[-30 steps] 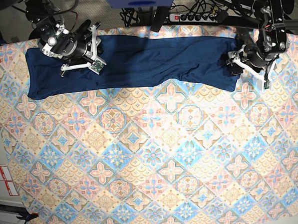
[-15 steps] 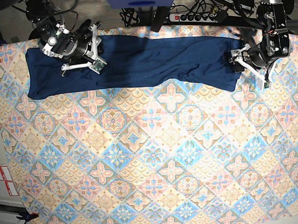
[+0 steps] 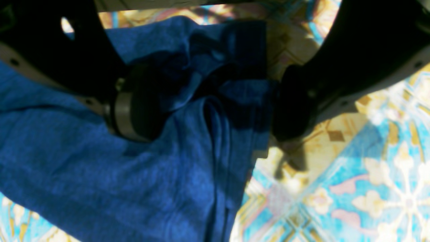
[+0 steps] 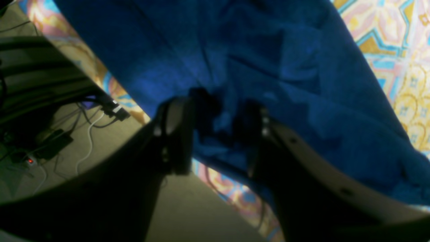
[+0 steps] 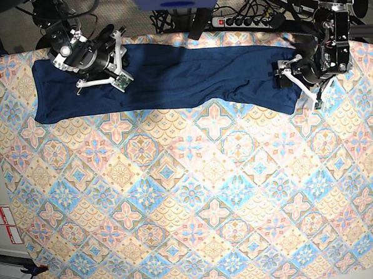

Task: Fold the T-shirt properly
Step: 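Move the left gripper to the shirt's nearby end and grasp it, then fold the grasped end inward toward the right gripper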

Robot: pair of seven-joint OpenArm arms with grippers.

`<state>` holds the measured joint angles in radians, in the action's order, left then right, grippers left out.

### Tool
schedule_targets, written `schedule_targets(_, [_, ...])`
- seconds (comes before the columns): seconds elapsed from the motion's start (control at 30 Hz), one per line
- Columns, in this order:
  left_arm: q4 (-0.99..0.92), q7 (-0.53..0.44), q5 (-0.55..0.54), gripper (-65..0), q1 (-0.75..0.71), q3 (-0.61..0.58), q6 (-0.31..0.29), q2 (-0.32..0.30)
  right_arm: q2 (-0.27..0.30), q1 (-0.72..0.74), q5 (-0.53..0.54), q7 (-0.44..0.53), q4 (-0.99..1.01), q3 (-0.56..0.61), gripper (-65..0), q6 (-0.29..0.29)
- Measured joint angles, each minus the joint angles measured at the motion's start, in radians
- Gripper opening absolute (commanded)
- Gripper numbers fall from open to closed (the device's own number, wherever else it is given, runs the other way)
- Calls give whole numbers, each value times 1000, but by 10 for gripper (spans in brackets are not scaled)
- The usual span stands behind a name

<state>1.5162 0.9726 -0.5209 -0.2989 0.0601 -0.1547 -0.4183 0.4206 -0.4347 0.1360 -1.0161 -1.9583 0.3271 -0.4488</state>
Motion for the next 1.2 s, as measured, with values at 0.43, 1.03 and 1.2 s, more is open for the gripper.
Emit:
schedule_targets(0.43, [105,11,-13,-512,-47,-48,-8,53,0,0,2,-2,0,0,-418,0])
schedule_targets(1.03, [96,-80,-6,-650,-58,334,-4,102,1,0,1,-2,0,0,-418,0])
schedule_targets(1.2, [93,-79,-9,-650,-55,384,-9,92,1,0,0,27,0,0,-418,0])
